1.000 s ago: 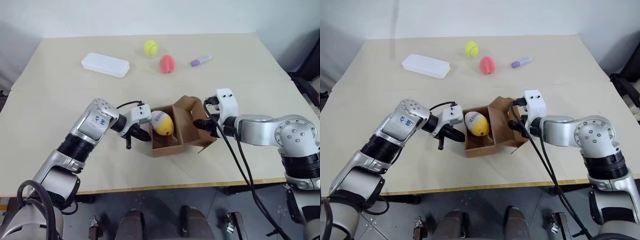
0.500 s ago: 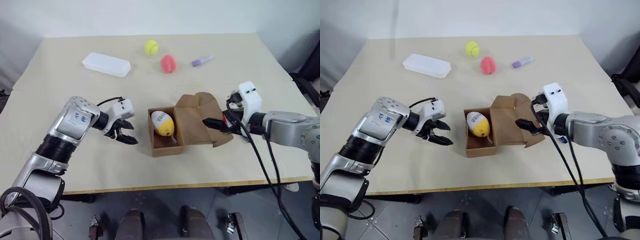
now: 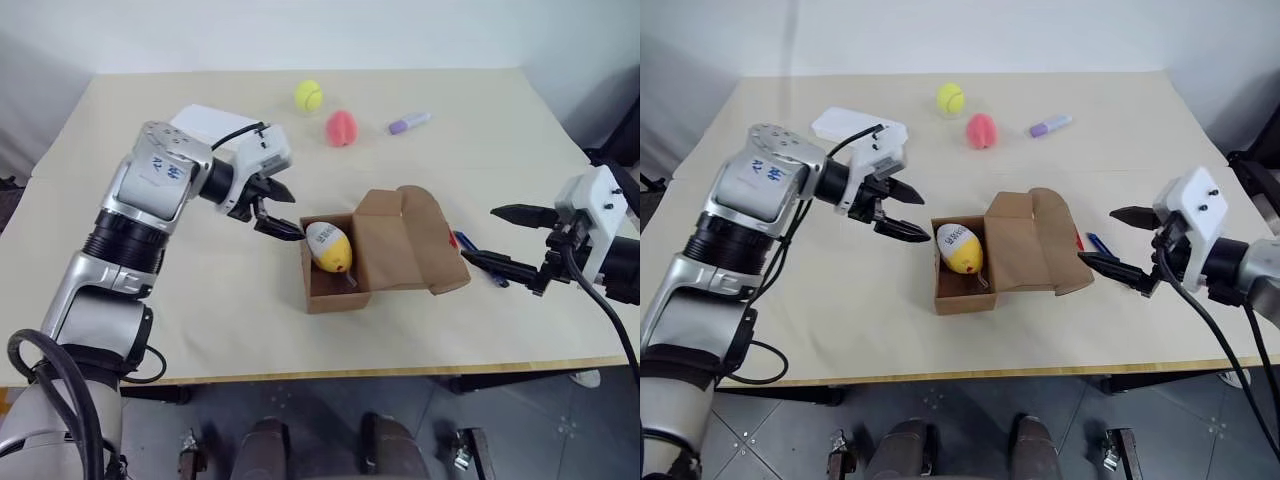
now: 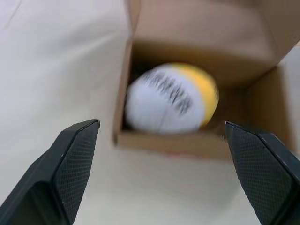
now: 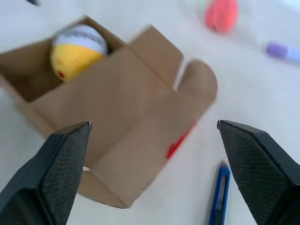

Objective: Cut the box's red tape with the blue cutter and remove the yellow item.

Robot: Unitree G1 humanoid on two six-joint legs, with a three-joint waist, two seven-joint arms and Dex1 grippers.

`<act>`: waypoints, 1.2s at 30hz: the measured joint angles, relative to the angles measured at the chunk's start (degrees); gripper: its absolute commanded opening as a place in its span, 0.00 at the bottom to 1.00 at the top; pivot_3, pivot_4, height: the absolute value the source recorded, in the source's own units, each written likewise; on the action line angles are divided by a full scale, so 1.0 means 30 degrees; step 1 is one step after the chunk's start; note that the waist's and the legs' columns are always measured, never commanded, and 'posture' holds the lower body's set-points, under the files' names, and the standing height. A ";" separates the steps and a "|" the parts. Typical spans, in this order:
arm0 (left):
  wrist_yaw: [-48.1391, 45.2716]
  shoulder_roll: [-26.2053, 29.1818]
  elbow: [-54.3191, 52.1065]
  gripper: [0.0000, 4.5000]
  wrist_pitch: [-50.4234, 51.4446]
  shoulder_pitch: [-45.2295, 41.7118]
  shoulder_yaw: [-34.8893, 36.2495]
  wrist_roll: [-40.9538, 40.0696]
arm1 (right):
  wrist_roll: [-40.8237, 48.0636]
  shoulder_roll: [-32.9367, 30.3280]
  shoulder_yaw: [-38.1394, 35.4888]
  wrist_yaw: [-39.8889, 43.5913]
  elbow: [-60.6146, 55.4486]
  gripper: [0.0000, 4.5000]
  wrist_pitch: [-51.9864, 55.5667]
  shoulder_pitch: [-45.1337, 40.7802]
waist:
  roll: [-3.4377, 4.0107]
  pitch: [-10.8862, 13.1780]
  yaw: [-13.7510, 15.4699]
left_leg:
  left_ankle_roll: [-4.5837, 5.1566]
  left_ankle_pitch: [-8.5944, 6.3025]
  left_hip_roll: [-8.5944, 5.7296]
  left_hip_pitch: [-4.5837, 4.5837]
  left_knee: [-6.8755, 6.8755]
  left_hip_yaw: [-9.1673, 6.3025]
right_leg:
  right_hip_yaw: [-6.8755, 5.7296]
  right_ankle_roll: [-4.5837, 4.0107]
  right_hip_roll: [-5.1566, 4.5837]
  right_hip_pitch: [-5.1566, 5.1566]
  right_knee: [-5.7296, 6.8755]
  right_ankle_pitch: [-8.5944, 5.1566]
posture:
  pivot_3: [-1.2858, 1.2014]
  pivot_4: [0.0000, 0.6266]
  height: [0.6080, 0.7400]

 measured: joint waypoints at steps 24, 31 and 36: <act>0.0488 -0.3689 0.5427 0.13 -0.8006 -0.0042 -0.2196 0.3801 | -0.0843 0.3587 -0.2837 -0.1478 -0.4924 1.00 -0.0531 0.4559 | -0.0001 0.0001 0.0042 | 0.0004 -0.0002 -0.0001 0.0124 -0.0013 -0.0002 | -0.0004 0.0014 0.0002 0.0160 -0.0084 0.0033 | 0.52 0.24 1.00; 0.0758 -0.3538 0.4341 0.01 -0.6157 -0.0065 -0.0498 0.3237 | 0.0311 0.5264 -0.2875 0.0188 -0.4408 1.00 -0.2309 0.4156 | -0.0009 0.0005 0.0026 | 0.0004 -0.0002 -0.0001 0.0123 -0.0014 -0.0003 | -0.0005 0.0017 0.0002 0.0165 -0.0083 0.0034 | 0.52 0.24 1.00; 0.1382 -0.3614 0.3266 0.01 -0.3951 -0.0646 0.1019 0.2289 | 0.0344 0.5251 -0.2753 0.1655 -0.3349 1.00 -0.3022 0.3542 | -0.0008 0.0005 0.0023 | 0.0004 -0.0002 -0.0001 0.0125 -0.0011 -0.0003 | -0.0005 0.0023 0.0002 0.0167 -0.0082 0.0037 | 0.52 0.24 1.00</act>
